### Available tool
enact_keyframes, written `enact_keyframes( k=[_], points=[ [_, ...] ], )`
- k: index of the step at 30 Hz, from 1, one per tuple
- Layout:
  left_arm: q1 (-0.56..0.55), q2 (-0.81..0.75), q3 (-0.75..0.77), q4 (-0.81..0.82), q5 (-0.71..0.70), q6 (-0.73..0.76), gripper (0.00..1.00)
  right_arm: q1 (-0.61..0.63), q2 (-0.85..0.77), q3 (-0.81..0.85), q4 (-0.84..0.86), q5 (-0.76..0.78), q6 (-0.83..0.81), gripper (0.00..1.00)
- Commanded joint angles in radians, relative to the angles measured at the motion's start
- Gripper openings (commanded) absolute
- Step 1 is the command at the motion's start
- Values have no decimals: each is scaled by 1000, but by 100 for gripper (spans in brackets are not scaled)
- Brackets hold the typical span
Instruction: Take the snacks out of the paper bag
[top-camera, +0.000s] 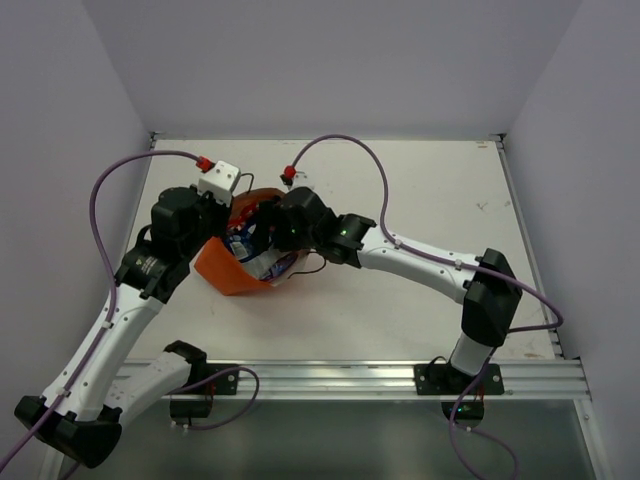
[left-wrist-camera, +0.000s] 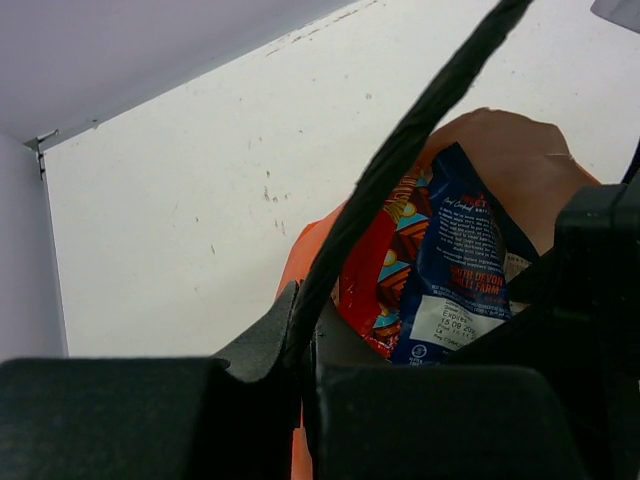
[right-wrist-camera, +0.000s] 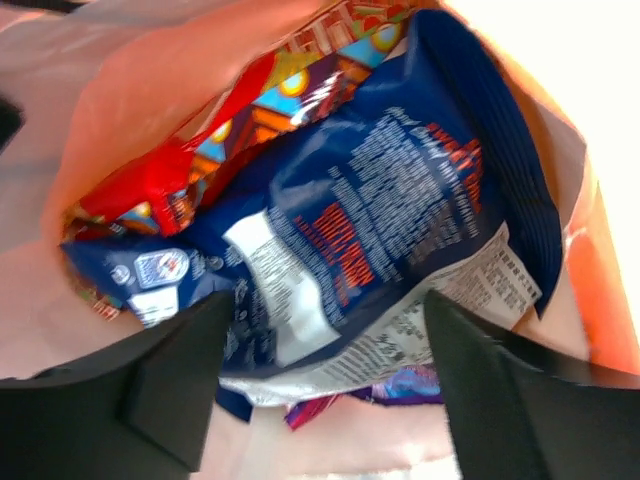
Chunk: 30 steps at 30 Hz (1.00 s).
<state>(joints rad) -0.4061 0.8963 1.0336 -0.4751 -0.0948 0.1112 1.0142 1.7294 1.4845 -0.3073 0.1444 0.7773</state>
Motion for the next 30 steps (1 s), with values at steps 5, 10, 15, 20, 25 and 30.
enact_keyframes(
  k=[5,10,15,20,25,30],
  points=[
    [0,-43,28,196,61,-45,0,0,41,-30,85,58,30,38],
    [0,-46,26,182,52,-51,0,0,6,-46,86,77,-10,4],
    [0,-39,22,168,-11,-56,0,0,-85,0,68,34,-102,0],
    [0,-25,36,168,-92,-76,0,0,-209,105,-1,-3,-190,0],
    [0,-13,51,167,-123,-81,0,0,-324,140,-59,75,-302,0],
    [0,-2,48,165,-125,-76,0,-84,-430,126,-108,216,-375,0]
  ],
)
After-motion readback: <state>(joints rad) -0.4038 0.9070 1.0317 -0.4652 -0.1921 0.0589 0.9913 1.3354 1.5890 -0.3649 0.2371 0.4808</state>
